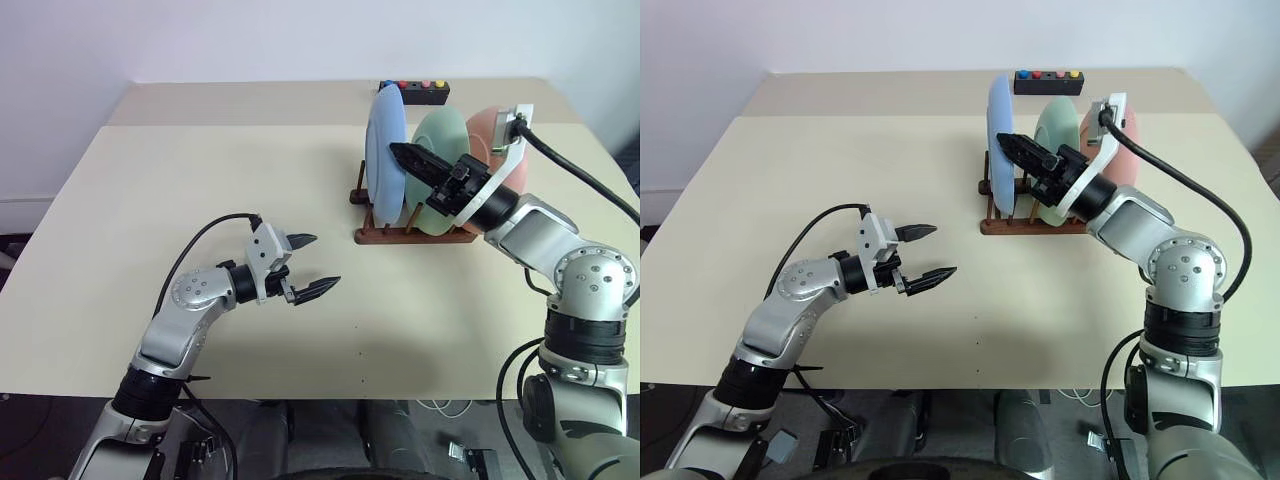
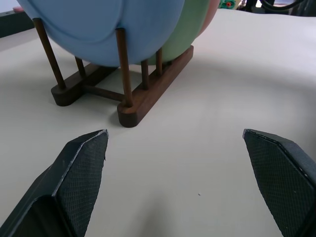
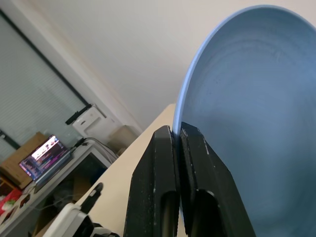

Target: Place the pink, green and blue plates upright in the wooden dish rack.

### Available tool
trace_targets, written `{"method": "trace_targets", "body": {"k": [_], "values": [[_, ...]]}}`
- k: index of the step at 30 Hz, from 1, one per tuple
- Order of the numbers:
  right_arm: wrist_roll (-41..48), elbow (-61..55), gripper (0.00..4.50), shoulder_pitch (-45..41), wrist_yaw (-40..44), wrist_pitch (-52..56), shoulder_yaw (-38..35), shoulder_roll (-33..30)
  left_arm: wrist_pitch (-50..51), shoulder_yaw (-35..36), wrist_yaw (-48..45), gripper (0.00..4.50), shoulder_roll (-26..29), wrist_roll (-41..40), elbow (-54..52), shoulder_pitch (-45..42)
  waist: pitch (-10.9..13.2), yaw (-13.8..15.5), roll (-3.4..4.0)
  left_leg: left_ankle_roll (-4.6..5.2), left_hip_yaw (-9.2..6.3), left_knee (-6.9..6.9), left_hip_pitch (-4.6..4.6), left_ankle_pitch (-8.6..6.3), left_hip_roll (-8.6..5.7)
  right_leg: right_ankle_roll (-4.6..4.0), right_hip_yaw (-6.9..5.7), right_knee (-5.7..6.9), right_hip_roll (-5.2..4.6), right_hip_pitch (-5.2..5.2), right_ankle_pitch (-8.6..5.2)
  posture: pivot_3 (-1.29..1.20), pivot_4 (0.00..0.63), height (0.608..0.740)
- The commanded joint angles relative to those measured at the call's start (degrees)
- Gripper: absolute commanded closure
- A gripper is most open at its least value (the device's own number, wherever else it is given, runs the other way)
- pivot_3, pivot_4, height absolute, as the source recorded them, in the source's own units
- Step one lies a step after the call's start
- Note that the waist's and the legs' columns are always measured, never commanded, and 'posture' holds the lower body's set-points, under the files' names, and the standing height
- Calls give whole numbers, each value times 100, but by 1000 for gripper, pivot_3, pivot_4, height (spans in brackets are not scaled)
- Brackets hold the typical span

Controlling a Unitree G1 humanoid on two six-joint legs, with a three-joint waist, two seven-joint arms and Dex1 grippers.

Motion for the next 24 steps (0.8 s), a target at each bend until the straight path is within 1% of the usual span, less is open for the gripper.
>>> {"method": "trace_targets", "body": {"k": [1,3,4,5,6,7,8,9,11,19,24], "values": [[141,-90,4462,-134,-39,21,-138,15,-65,73,1,0,20,-19,-194,-37,0,-1,0,0,0,0,0,0,0,0,0,0,0,0,0,0,150,734],[151,-103,4462,-133,-51,32,-142,20,-63,70,0,0,18,-22,-200,-35,0,-1,0,0,0,0,0,0,0,0,0,0,0,0,0,0,150,734],[155,-104,3893,-134,-57,33,-147,23,-64,65,-1,0,15,-21,-197,-40,0,-1,0,0,0,1,0,0,0,0,0,0,0,0,0,0,150,734],[156,-112,3673,-129,-58,36,-151,23,-65,61,-2,0,13,-20,-200,-40,0,-1,0,0,0,0,0,0,0,0,0,0,0,0,0,0,150,734],[153,-118,3240,-127,-59,39,-154,22,-66,57,-3,0,10,-18,-199,-44,0,-1,0,0,0,0,0,0,0,0,0,0,0,0,0,0,150,734],[144,-122,2585,-122,-66,38,-156,21,-65,54,-3,0,8,-19,-201,-44,0,-1,0,0,0,0,0,0,0,0,0,0,0,0,0,0,150,734],[128,-124,2202,-121,-70,31,-159,20,-66,52,-4,0,7,-18,-202,-45,0,-1,0,0,0,0,0,0,0,0,0,0,0,0,0,0,150,734],[113,-116,1624,-124,-80,19,-165,23,-67,50,-6,0,6,-19,-201,-47,0,-1,0,0,0,0,0,0,0,0,0,0,0,0,0,0,150,734],[42,-92,777,-132,-108,-13,-171,16,-68,45,-9,0,3,-21,-205,-44,0,-1,0,0,0,0,0,0,0,0,0,-1,0,0,0,0,150,734],[-224,-80,777,-227,-103,-58,-200,-69,-63,28,-7,0,-6,-22,-210,-50,0,-2,0,0,0,0,0,0,0,0,0,-1,0,-1,0,0,150,734],[-466,-411,777,-236,0,8,-187,-388,-51,29,7,0,-10,-28,-235,-32,0,2,0,0,0,0,-1,0,0,0,0,-2,0,-1,0,0,150,734]]}}
